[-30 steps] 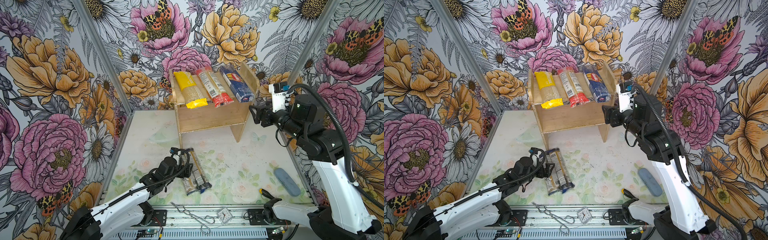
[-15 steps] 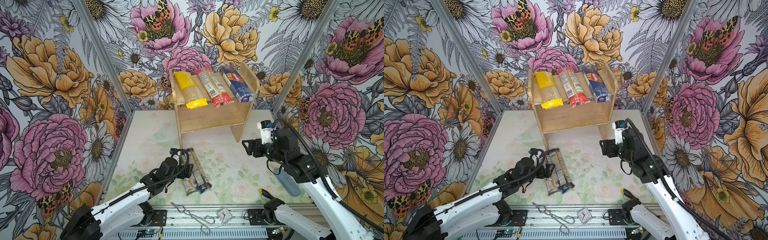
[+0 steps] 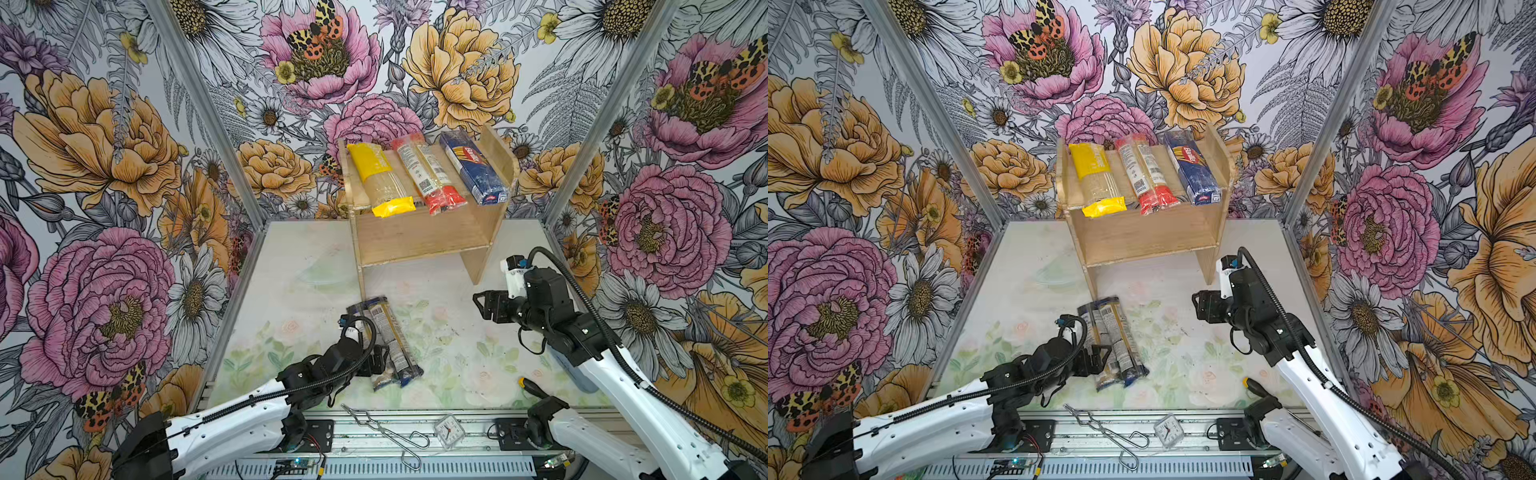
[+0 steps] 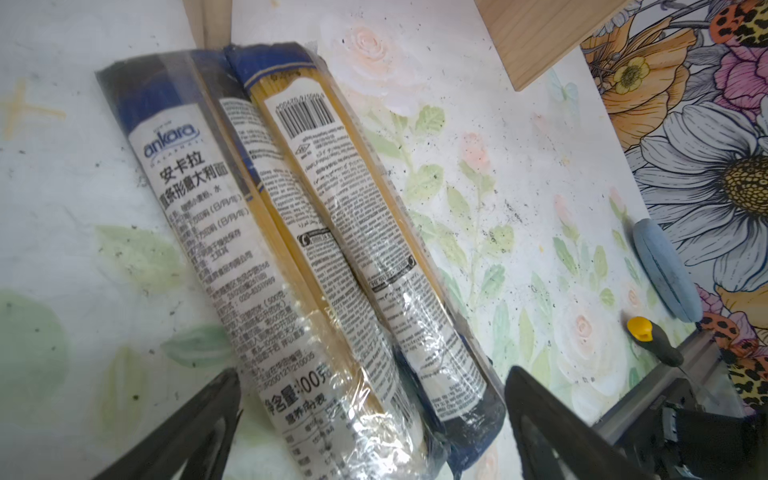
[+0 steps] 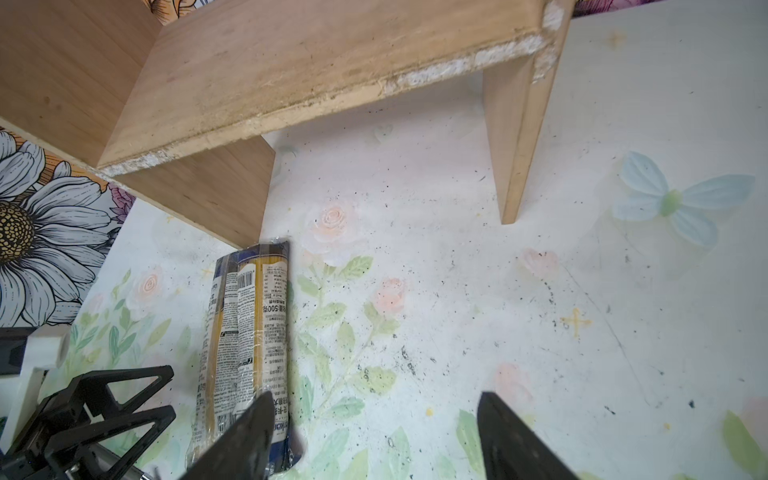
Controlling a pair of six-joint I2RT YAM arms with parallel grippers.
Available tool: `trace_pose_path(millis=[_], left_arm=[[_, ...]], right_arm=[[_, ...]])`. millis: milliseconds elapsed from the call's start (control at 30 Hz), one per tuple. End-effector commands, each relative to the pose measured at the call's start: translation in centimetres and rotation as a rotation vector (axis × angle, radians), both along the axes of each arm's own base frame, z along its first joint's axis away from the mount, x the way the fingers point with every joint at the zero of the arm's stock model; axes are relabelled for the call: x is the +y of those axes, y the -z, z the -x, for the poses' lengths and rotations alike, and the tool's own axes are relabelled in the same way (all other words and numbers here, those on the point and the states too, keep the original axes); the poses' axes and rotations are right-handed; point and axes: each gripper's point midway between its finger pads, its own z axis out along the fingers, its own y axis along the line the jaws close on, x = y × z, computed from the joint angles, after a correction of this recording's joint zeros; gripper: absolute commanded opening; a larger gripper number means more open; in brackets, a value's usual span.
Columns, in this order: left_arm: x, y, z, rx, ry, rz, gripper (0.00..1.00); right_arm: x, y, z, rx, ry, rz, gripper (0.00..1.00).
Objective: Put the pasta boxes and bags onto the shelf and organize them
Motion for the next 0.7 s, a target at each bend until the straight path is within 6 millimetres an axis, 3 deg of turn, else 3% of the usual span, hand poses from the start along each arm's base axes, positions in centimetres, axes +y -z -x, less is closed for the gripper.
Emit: trace_pose_path(millis=[0, 500, 667], left_arm=[[1.3, 1.3, 0.5, 0.033, -0.098, -0.006, 0.99], [1.4, 4.5, 1.5, 0.156, -0.163, -0.085, 0.99], [1.2, 4.6, 1.4, 0.162, -0.171, -0.095, 0.99]], right_arm=[[0.8, 0.8, -0.1, 0.007, -0.009, -0.034, 0.78], [1.0, 3.0, 0.1, 0.016, 0.01, -0.063, 0.78], [1.1, 3.4, 0.1, 0.022, 0.011, -0.067, 0.78]])
